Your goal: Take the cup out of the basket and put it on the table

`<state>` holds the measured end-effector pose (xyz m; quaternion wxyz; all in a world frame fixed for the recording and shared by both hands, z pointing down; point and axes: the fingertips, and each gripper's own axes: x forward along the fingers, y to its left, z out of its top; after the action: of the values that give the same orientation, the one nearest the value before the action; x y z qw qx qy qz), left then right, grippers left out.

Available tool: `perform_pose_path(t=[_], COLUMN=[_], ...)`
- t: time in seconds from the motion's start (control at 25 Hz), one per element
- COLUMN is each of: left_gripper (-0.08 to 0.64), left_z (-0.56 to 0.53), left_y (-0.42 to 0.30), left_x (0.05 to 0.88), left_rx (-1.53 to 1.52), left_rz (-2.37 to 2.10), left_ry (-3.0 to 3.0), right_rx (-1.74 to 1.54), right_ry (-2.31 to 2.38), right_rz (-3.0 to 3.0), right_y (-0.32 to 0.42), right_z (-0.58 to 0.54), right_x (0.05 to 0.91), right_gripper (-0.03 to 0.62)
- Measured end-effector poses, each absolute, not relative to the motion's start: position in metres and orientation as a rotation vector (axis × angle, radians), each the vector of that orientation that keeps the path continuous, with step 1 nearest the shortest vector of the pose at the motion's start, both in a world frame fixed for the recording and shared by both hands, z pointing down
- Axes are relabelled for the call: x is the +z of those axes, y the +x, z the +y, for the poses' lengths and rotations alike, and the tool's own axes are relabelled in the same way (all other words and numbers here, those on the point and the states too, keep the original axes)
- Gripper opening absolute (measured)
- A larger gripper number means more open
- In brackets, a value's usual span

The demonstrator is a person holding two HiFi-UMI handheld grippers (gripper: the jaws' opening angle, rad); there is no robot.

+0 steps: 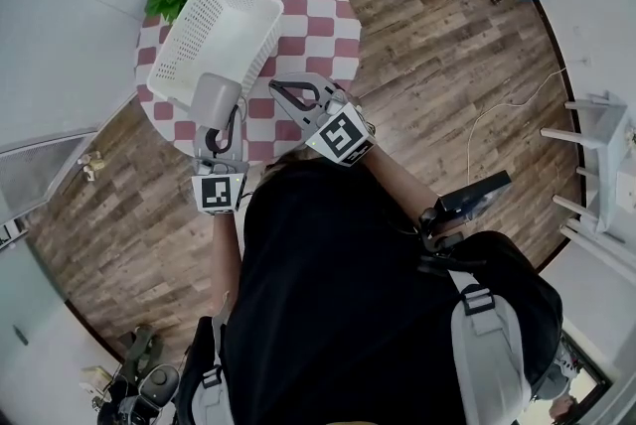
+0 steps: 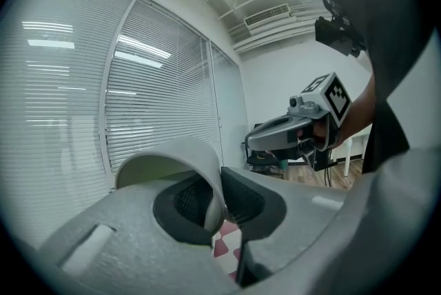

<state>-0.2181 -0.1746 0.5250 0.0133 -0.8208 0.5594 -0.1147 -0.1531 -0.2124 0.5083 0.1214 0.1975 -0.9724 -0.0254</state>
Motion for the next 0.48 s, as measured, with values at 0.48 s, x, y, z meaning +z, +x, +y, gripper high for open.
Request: perform_pose_path(t=[0.48], left_gripper=[0.040], left_z=[-0.168], left_y=[-0.217], left_x=[0.560], left_rx=[-0.424], left_rz=[1.764], left_ry=[-2.604], right_rx=[-0.043], right_ry=[0.507], right_rz=[-2.809], right_y=[-0.159], right_z=[-0.205], right_x=[0.534], right_gripper=[0.012])
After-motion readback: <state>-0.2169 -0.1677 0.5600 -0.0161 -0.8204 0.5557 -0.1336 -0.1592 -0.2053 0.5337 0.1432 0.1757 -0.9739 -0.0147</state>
